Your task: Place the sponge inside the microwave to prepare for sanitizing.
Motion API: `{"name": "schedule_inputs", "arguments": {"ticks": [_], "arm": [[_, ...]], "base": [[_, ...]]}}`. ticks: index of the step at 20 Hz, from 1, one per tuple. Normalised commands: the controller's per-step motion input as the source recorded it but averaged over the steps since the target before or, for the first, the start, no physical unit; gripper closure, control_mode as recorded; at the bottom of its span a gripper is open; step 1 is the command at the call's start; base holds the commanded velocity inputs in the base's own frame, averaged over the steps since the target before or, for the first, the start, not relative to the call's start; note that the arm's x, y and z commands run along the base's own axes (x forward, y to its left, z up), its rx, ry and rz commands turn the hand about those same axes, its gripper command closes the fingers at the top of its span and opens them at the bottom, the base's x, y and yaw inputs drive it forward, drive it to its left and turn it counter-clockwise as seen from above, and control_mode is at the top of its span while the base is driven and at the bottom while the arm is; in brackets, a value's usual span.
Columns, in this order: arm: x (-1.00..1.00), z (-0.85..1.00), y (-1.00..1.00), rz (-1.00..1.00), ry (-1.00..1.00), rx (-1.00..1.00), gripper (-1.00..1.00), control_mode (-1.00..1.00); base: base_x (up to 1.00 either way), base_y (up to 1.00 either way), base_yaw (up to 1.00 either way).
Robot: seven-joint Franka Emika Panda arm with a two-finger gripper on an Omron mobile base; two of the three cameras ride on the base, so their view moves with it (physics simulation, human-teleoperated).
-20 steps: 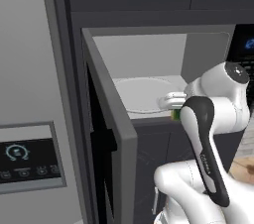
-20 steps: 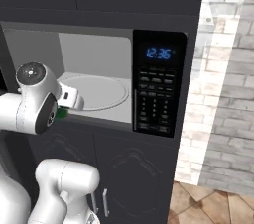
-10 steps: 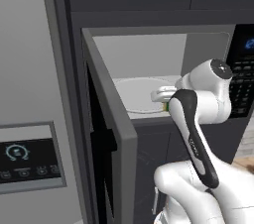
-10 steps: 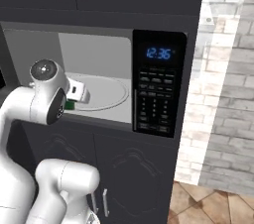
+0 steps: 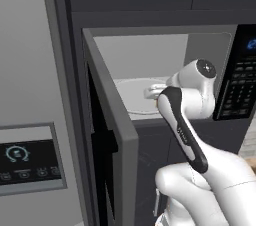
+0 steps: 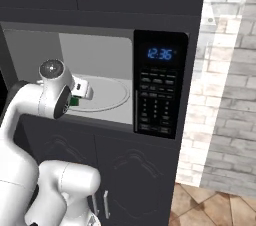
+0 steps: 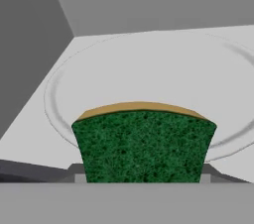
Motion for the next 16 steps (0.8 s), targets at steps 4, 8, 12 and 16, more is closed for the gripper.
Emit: {"name": "schedule_inputs", "arguments": {"ticks": [4, 8, 12, 16], "arm": [[0.51, -0.24, 0.08, 0.0, 0.0, 0.0, 1.0, -1.0], [0.46, -0.24, 0.03, 0.0, 0.0, 0.0, 1.0, -1.0], [0.45, -0.21, 0.0, 0.0, 0.0, 0.0, 1.0, -1.0], [0.36, -0.16, 0.01, 0.0, 0.0, 0.0, 1.0, -1.0]], "base": [[0.0, 0.0, 0.0], [0.0, 0.0, 0.0], [0.0, 0.0, 0.0], [0.0, 0.0, 0.0]]}}
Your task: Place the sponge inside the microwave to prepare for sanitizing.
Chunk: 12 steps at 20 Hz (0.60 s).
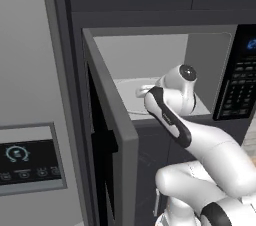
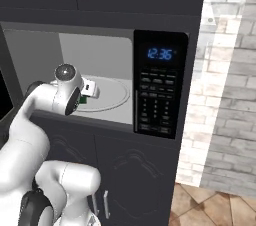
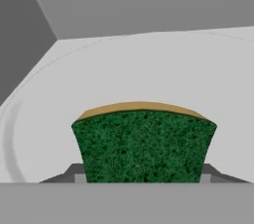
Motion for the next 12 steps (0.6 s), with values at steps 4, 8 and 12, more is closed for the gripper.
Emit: {"name": "schedule_inputs", "arguments": {"ticks": [4, 8, 12], "arm": [[0.31, -0.19, 0.0, 0.0, -0.02, 0.0, 1.0, -1.0], [0.28, -0.12, 0.0, 0.0, -0.02, 0.0, 1.0, -1.0], [0.29, -0.1, 0.0, 0.0, -0.04, 0.0, 1.0, -1.0]], "base": [[0.0, 0.0, 0.0], [0.0, 0.0, 0.0], [0.0, 0.0, 0.0]]}}
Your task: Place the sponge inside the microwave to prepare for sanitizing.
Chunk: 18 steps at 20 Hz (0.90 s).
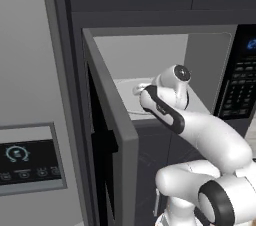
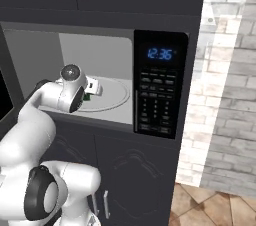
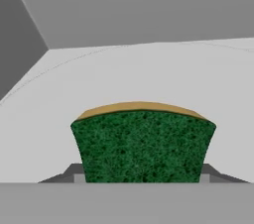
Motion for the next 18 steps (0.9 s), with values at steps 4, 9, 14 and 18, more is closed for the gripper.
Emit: {"name": "schedule_inputs", "arguments": {"ticks": [4, 9, 14, 18], "arm": [[0.25, -0.07, 0.0, 0.0, -0.02, 0.0, 1.0, -1.0], [0.19, -0.15, 0.0, 0.0, 0.0, 0.0, 1.0, -1.0], [0.06, -0.21, 0.0, 0.0, 0.0, 0.0, 1.0, -1.0], [0.04, -0.19, 0.0, 0.0, -0.01, 0.0, 1.0, -1.0]], "base": [[0.0, 0.0, 0.0], [0.0, 0.0, 0.0], [0.0, 0.0, 0.0], [0.0, 0.0, 0.0]]}}
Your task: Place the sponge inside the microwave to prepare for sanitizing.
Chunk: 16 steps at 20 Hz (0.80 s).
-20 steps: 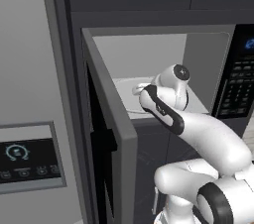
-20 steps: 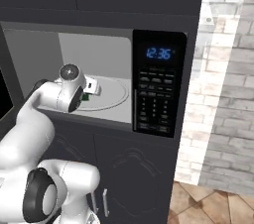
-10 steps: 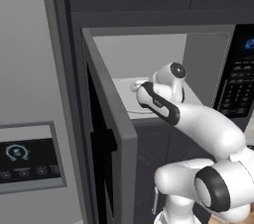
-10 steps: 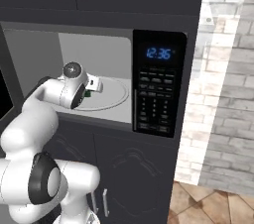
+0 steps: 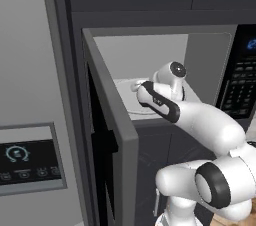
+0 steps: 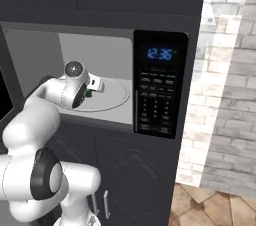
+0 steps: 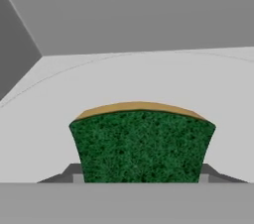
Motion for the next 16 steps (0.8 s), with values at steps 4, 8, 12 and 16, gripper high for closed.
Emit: {"name": "schedule_inputs", "arguments": {"ticks": [4, 8, 12, 16], "arm": [[0.0, -0.17, 0.0, 0.0, -0.01, 0.0, -1.0, -1.0], [0.0, -0.09, -0.01, 0.0, -0.11, 0.0, -1.0, -1.0], [-0.02, 0.01, 0.0, 0.0, -0.25, 0.0, -1.0, -1.0], [-0.02, 0.06, 0.0, 0.0, -0.18, 0.01, -1.0, -1.0]], "base": [[0.0, 0.0, 0.0], [0.0, 0.0, 0.0], [0.0, 0.0, 0.0], [0.0, 0.0, 0.0]]}}
